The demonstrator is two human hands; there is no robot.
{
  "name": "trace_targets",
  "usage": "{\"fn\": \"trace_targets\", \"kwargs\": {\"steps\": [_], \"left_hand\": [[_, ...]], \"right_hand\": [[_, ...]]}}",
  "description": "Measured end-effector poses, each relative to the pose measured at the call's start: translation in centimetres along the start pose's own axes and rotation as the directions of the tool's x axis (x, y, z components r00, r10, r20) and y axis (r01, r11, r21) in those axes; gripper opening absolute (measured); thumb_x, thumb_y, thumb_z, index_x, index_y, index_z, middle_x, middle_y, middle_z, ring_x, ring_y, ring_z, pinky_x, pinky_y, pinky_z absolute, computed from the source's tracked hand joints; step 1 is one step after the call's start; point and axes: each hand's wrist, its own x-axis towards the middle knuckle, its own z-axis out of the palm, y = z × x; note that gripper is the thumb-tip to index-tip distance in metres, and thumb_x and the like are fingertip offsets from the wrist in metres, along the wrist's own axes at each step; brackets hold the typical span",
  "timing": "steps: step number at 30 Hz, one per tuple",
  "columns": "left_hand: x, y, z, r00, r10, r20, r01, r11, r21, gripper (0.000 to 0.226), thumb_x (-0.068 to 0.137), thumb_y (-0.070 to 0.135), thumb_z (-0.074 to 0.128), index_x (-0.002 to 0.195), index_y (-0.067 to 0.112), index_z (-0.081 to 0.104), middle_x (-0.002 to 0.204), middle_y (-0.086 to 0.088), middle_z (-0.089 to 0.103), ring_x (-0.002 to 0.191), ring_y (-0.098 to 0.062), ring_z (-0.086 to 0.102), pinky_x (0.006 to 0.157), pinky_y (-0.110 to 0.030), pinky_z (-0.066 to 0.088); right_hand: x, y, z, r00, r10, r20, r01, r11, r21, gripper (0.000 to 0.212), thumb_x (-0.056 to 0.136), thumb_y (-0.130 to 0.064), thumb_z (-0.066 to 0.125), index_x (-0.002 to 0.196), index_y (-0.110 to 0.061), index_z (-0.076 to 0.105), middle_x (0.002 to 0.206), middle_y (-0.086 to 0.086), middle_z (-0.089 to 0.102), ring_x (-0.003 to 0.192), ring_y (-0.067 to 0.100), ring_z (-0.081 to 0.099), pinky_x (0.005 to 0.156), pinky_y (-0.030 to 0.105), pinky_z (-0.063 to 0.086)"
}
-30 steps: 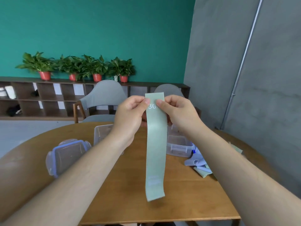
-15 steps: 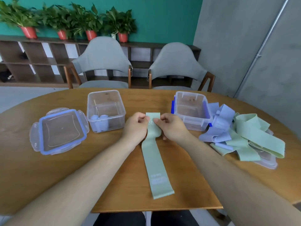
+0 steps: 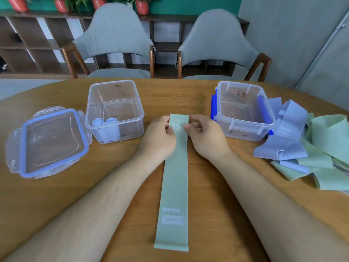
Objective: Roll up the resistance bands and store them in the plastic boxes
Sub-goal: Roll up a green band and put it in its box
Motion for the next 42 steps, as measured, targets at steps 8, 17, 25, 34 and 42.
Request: {"fn": "trace_targets", "kwargs": {"steps": [8, 17, 25, 34, 42], "left_hand": [[-0.5, 0.5, -0.3, 0.994, -0.038, 0.106, 0.015, 0.977, 0.211, 0.056, 0.102, 0.018, 0.044, 0.156, 0.012, 0.029, 0.153, -0.007, 0.04, 0.141, -0.025, 0.031, 0.115, -0.037, 0.031], [-0.4, 0.6, -1.1, 0.99, -0.071, 0.118, 0.063, 0.995, 0.074, 0.052, 0.103, 0.022, 0.046, 0.154, 0.019, 0.035, 0.152, -0.004, 0.045, 0.141, -0.022, 0.038, 0.113, -0.042, 0.039], [-1.0, 0.6, -0.6, 0.981, 0.067, 0.184, -0.14, 0.898, 0.417, 0.041, 0.104, 0.024, 0.039, 0.142, 0.013, 0.05, 0.157, -0.005, 0.035, 0.139, -0.026, 0.028, 0.115, -0.035, 0.026], [-0.8, 0.5, -1.0, 0.984, 0.047, 0.171, -0.121, 0.885, 0.45, 0.041, 0.105, 0.023, 0.038, 0.141, 0.013, 0.053, 0.15, -0.005, 0.044, 0.134, -0.028, 0.034, 0.112, -0.035, 0.029], [-1.3, 0.9, -1.0, 0.989, 0.046, 0.141, -0.098, 0.915, 0.391, 0.034, 0.104, 0.016, 0.039, 0.129, 0.009, 0.061, 0.143, -0.007, 0.049, 0.131, -0.027, 0.037, 0.107, -0.031, 0.031]], "right_hand": [[0.0, 0.0, -0.1, 0.995, -0.07, 0.071, 0.078, 0.99, -0.121, 0.041, 0.097, -0.009, 0.055, 0.137, -0.008, 0.055, 0.127, 0.005, 0.064, 0.112, 0.014, 0.062, 0.098, 0.022, 0.046], [-0.2, -0.2, 0.3, 0.991, -0.072, 0.117, 0.077, 0.996, -0.045, 0.047, 0.098, -0.009, 0.056, 0.144, -0.011, 0.049, 0.134, 0.001, 0.06, 0.115, 0.008, 0.059, 0.102, 0.023, 0.048], [-0.9, -0.3, 0.5, 0.962, -0.169, 0.214, 0.233, 0.918, -0.32, 0.029, 0.099, -0.017, 0.056, 0.124, -0.016, 0.069, 0.143, 0.01, 0.055, 0.136, 0.025, 0.037, 0.103, 0.013, 0.017], [-1.0, -0.4, 0.7, 0.978, -0.08, 0.193, 0.153, 0.904, -0.4, 0.028, 0.095, -0.027, 0.045, 0.086, -0.011, 0.067, 0.096, -0.004, 0.064, 0.1, 0.03, 0.055, 0.098, 0.044, 0.043], [-1.2, -0.9, 0.9, 0.977, -0.062, 0.203, 0.148, 0.886, -0.44, 0.033, 0.095, -0.034, 0.042, 0.09, -0.012, 0.066, 0.103, -0.001, 0.065, 0.122, 0.03, 0.049, 0.101, 0.045, 0.041]]}}
